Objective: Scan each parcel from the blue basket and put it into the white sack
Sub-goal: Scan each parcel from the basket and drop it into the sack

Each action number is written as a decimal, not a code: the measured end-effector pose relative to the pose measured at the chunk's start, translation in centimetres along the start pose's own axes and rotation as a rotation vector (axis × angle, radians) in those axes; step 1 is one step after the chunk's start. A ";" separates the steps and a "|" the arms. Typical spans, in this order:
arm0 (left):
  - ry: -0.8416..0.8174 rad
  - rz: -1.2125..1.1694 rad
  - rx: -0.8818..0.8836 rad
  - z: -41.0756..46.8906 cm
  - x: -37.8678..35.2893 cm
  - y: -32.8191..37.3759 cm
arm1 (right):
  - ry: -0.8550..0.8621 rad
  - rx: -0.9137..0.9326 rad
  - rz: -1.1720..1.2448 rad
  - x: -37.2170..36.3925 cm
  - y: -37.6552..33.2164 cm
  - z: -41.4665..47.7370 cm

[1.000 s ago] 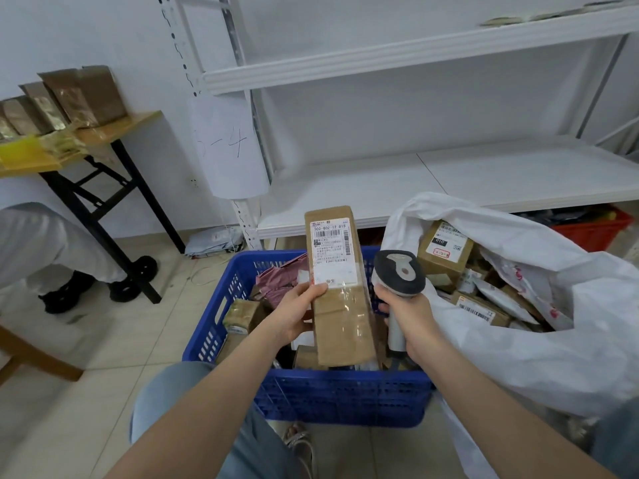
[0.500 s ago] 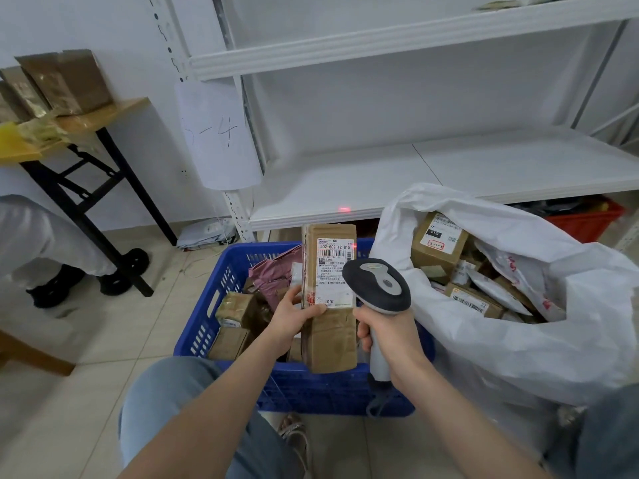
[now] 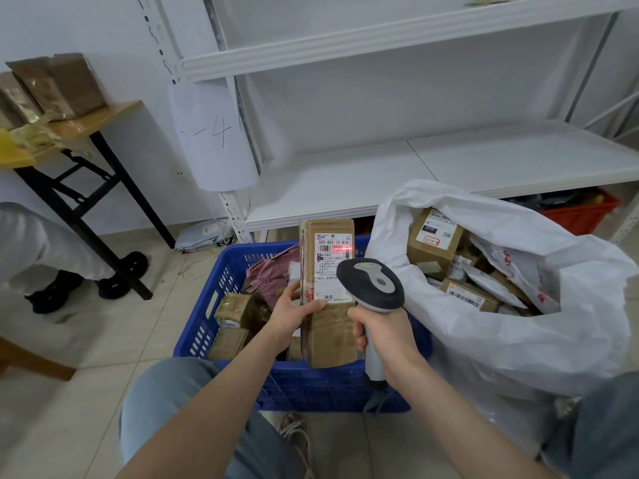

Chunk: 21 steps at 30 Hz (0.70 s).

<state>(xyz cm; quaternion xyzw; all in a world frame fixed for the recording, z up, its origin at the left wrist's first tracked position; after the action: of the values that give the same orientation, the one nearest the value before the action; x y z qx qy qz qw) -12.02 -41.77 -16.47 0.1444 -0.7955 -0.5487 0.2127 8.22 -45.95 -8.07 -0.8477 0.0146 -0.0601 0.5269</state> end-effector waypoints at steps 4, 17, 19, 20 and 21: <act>-0.007 0.014 -0.006 0.0 0.0 0.5 | 0.006 -0.014 0.004 0.1 -0.2 0.2; -0.221 0.369 0.016 -1.7 -8.5 13.4 | 0.240 0.043 0.275 9.2 -6.2 5.6; -0.317 0.450 0.090 -2.1 -12.2 14.3 | 0.264 0.024 0.258 11.9 -6.8 7.1; -0.374 0.475 0.130 -2.4 -14.2 14.4 | 0.272 0.010 0.255 13.2 -6.9 7.8; -0.441 0.493 0.174 -2.7 -16.1 14.3 | 0.282 -0.006 0.255 14.4 -7.0 8.2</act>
<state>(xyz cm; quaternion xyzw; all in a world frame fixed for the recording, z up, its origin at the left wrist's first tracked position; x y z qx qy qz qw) 3.37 -31.44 -5.18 -0.1567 -0.8773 -0.4287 0.1484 23.23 -36.82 -4.15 -0.8237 0.1957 -0.1109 0.5205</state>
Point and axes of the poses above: each hand's wrist, its own z-axis towards the middle knuckle, its own x-axis out of the back of the hand, y = z × x, the point moved 5 cm from there along z, towards the middle knuckle, and after that the axes turned 14 degrees about y, right-handed, at the moved point
